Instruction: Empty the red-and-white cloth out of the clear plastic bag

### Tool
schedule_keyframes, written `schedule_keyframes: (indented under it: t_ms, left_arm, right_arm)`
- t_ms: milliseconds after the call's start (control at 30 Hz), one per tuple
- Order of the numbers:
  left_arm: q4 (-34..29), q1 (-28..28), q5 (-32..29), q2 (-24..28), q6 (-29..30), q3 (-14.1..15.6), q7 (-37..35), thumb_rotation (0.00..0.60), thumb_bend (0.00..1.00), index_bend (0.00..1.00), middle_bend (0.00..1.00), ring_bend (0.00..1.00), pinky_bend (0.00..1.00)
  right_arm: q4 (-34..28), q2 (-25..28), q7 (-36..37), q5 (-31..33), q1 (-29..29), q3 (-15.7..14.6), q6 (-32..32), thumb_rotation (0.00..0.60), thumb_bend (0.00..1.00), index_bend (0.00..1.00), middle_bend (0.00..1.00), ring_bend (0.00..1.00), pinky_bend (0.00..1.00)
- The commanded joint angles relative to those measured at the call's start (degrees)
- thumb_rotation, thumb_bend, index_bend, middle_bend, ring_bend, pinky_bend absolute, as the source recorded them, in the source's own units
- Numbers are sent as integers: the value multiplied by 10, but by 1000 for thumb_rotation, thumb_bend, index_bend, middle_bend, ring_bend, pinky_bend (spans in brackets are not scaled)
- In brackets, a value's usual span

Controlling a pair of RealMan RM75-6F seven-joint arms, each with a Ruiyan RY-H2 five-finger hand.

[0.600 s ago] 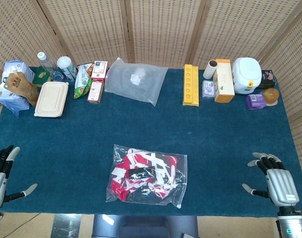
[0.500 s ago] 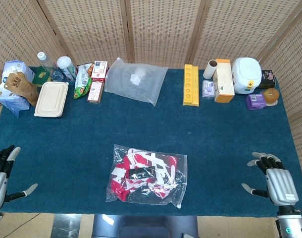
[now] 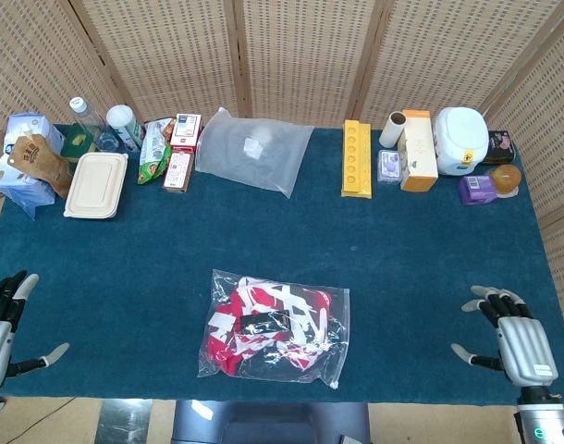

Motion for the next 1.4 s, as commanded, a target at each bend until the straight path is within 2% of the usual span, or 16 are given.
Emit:
schedule_keyframes:
  t_ms: [33,267,667,767,933,1033,1267,1400]
  left_arm:
    - [0,-3,0,5,-8,3,0,472,109,32,28,0,75]
    - [-5,-26,7,14,-54,9,4,470,109,31,28,0,75]
    - [-35,-134,51,-2,-213,11,10,469,83,32,28,0,75]
    - [-41,-175,50,-40,-266,-4,51,460,74,32,28,0,75]
    - [-32,-218,-1,-124,-324,-30,145,458,63,0,4,0,75]
    - [-10,-249,-41,-191,-356,-47,208,460,58,0,0,0,48]
    - [35,-283,-104,-292,-359,-63,315,463,46,0,0,0,27]
    - [101,-307,-140,-351,-359,-76,361,462,44,0,0,0,21]
  right_arm:
    - [-1,1,-1,0,-1,0,1,517,181,366,233,200,152]
    - [-3,-1,-5,-3,-6,-3,6,515,180,365,233,200,153]
    - [-10,0,-14,-16,-21,-11,28,514,181,365,233,200,153]
    - [-10,1,-13,-17,-25,-12,32,515,181,365,233,200,153]
    - [-4,-1,-6,-16,-29,-14,34,517,181,364,233,201,153]
    - [2,-2,1,-12,-32,-13,36,515,181,365,233,200,154]
    - [15,-1,17,-1,-39,-11,40,515,180,364,233,200,153]
    - [21,-1,24,6,-40,-10,36,516,181,364,233,200,153]
